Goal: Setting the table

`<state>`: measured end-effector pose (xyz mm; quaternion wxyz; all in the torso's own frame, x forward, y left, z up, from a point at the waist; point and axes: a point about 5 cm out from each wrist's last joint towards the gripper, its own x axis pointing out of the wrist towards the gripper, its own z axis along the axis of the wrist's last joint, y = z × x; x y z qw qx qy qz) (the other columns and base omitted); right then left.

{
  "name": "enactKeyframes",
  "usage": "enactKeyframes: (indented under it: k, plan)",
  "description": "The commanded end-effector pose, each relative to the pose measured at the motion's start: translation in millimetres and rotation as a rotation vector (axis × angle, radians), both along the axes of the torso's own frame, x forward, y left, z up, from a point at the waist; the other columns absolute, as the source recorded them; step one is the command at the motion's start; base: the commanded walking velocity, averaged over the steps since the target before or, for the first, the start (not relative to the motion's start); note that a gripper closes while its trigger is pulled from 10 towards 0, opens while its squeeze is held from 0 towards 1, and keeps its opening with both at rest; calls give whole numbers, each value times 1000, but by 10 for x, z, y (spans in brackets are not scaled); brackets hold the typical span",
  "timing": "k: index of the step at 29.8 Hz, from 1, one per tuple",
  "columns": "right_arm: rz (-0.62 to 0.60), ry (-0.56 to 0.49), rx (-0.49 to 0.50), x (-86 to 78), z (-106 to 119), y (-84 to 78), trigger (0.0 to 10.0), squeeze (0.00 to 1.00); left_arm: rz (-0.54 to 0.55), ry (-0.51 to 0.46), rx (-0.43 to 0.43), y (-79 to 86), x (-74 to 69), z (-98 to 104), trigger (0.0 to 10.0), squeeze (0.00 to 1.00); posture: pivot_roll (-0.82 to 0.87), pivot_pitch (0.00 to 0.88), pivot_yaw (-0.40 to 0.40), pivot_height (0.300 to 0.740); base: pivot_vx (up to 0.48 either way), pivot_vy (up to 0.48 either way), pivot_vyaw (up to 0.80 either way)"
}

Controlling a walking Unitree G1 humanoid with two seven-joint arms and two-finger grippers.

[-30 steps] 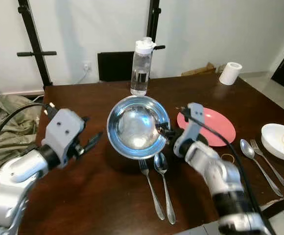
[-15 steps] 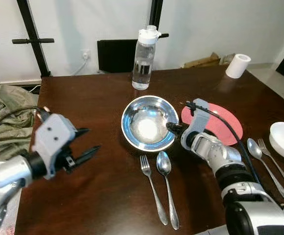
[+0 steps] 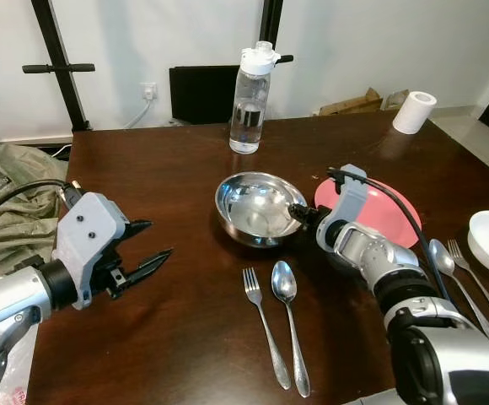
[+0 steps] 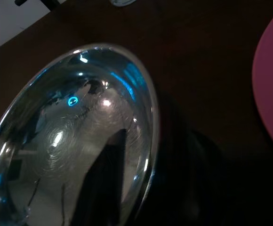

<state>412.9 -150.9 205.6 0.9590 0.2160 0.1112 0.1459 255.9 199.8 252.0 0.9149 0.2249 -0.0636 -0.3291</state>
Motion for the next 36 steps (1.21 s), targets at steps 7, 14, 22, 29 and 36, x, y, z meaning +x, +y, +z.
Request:
enactKeyframes:
  k: [7, 14, 22, 29, 36]
  plan:
    - [-13, -136, -40, 31, 241, -101, 10000, 0, -23, 37, -18, -107, -14, -108, 10000, 0, 246, 153, -6, 740, 0, 0, 0]
    - [-58, -431, -194, -117, 577, -174, 10000, 0, 17, 30, -71, -176, 46, -173, 10000, 0, 240, 147, -1, 740, 0, 0, 0]
    - [-114, -652, -224, -743, 341, -46, 10000, 0, 392, 12, -286, -179, 300, -408, 10000, 0, 187, 144, 16, 740, 0, 0, 0]
    - [-155, -567, -209, -1031, -109, 132, 10000, 0, 510, 28, -309, -183, 295, -604, 10000, 0, 170, 133, 21, 740, 0, 0, 0]
    - [-160, -535, -250, -1144, -209, 157, 10000, 0, 563, 16, -327, -215, 332, -654, 10000, 0, 165, 118, 27, 740, 0, 0, 0]
